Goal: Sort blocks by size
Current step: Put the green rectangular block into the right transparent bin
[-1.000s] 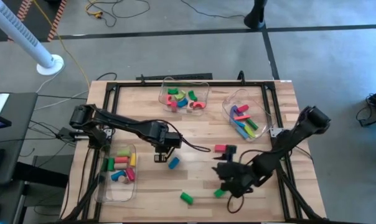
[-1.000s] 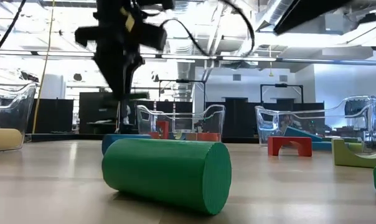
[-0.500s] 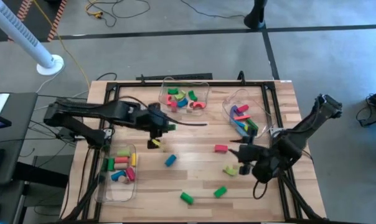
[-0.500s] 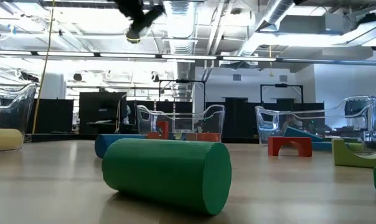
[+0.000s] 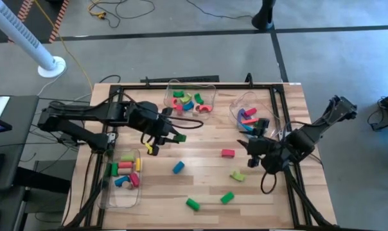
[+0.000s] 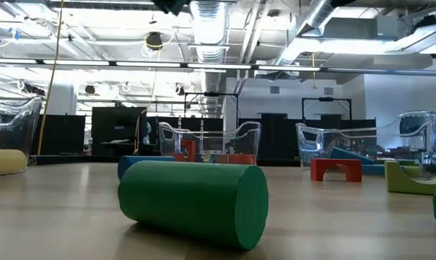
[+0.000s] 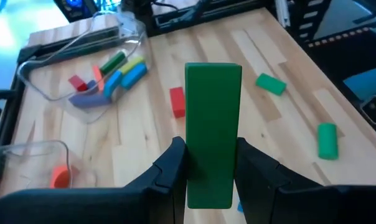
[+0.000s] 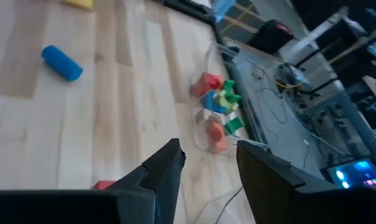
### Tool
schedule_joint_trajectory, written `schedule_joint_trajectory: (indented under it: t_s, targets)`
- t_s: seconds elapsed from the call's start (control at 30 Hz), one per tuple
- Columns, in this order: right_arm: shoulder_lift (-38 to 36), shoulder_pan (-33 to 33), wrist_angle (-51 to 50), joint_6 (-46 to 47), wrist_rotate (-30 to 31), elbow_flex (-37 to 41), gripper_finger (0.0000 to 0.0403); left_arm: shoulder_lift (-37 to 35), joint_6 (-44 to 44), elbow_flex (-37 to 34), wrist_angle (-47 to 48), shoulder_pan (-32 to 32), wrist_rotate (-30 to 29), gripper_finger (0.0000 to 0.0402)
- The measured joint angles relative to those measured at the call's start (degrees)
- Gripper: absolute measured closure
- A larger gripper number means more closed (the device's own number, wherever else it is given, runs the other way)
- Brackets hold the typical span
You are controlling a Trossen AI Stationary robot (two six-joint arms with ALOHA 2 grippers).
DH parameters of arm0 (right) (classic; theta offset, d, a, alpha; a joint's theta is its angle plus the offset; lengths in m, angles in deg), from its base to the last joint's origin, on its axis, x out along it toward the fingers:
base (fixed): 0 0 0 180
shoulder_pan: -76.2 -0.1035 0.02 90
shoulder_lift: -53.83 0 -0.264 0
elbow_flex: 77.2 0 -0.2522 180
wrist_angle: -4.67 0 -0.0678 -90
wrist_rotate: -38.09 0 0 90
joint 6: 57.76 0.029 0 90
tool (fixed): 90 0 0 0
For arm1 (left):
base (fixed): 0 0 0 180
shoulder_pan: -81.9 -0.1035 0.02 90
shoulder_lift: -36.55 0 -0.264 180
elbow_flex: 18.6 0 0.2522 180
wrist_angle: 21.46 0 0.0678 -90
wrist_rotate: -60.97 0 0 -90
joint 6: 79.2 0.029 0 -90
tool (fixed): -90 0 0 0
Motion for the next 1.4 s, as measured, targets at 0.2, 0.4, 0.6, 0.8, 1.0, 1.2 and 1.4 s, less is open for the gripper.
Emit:
schedule_joint_trajectory:
  t_s: [0.2,0.4,0.6,0.8,1.0,1.2,1.4]
  targets:
    - [-3.4,0.1,0.0,-2.8,-2.7,0.0,0.0216,0.0,-1.8,-4.5,-5.5,-1.9,2.4,0.0304]
    - [-9.1,-2.3,0.8,-4.2,-4.2,2.1,0.0216,0.0,-2.5,-8.7,-12.0,-2.6,5.3,0.0304]
    - [-19.6,-4.1,12.0,-5.2,-5.6,14.2,0.0216,-0.1,-3.2,-12.9,-21.9,-2.5,12.1,0.0304]
    - [-23.8,-3.1,36.9,-16.0,-10.5,27.7,0.0209,0.0,-4.5,-17.3,-31.7,-2.6,16.8,0.0304]
    - [-17.4,1.7,57.9,-25.6,-18.5,33.0,0.0173,1.6,-7.2,-20.9,-39.1,-2.5,20.4,0.0304]
    - [-5.8,8.1,73.4,-32.9,-27.5,33.1,0.0154,5.3,-8.6,-22.0,-43.5,-2.3,24.8,0.0304]
    - [5.0,11.8,84.9,-41.9,-31.5,30.4,0.0154,10.4,-9.7,-22.3,-45.9,-2.2,31.6,0.0304]
